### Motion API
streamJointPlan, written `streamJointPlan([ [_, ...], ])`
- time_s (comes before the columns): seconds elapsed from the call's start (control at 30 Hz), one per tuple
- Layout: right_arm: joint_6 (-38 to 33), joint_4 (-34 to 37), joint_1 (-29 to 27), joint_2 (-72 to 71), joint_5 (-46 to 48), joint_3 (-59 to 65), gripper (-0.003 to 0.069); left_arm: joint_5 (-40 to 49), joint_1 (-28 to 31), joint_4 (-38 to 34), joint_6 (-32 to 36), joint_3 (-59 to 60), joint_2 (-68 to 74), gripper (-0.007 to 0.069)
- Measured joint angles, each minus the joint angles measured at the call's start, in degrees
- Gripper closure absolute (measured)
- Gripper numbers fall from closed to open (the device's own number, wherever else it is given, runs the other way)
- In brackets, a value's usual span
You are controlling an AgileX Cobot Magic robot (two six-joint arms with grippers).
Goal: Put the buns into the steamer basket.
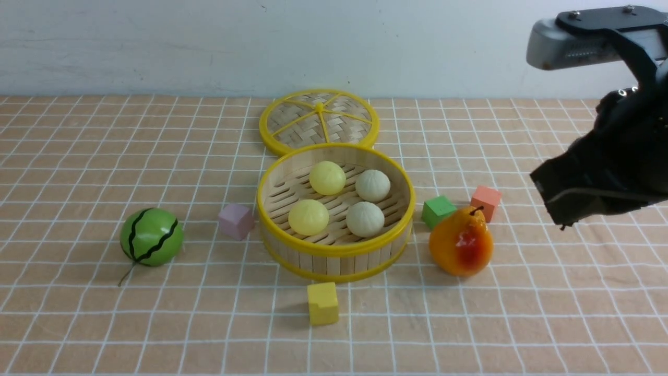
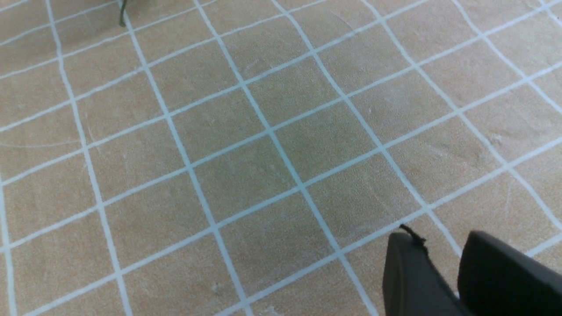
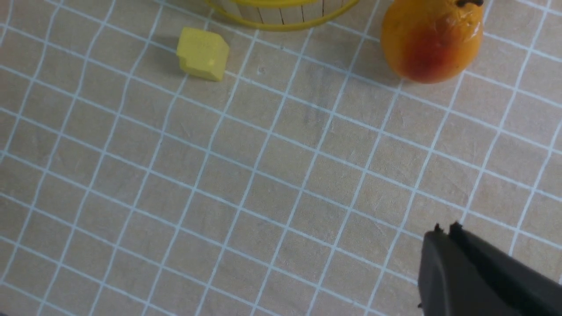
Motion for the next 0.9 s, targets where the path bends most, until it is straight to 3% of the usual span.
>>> streamJointPlan([
  [0.17,-5.77,-2.3,-2.1,-9.77,-1.86,3.95,0.0669,0.0,0.0,0.0,0.0,0.0,0.0,0.045],
  [0.23,-8.56,-2.77,-4.34,-16.39,-7.05,9.33,0.0669,0.0,0.0,0.0,0.0,0.0,0.0,0.0449],
  [0.33,-11.06,-3.11,-11.23,-31.94,-22.51,27.26,0.0669,0.0,0.0,0.0,0.0,0.0,0.0,0.0443],
  [0.37,-11.06,-3.05,-11.57,-31.94,-22.51,27.26,0.0669,0.0,0.0,0.0,0.0,0.0,0.0,0.0443],
  [0.43,-11.46,-2.18,-15.63,-42.6,-33.63,41.85,0.0668,0.0,0.0,0.0,0.0,0.0,0.0,0.0442],
  [0.57,-9.15,-1.19,-20.55,-56.4,-47.39,61.39,0.0665,0.0,0.0,0.0,0.0,0.0,0.0,0.0442],
  [0.73,-5.9,-1.14,-25.18,-67.26,-54.56,76.67,0.0665,0.0,0.0,0.0,0.0,0.0,0.0,0.0437],
  [0.9,-3.52,-0.74,-26.85,-73.76,-53.5,82.46,0.0664,0.0,0.0,0.0,0.0,0.0,0.0,0.043],
])
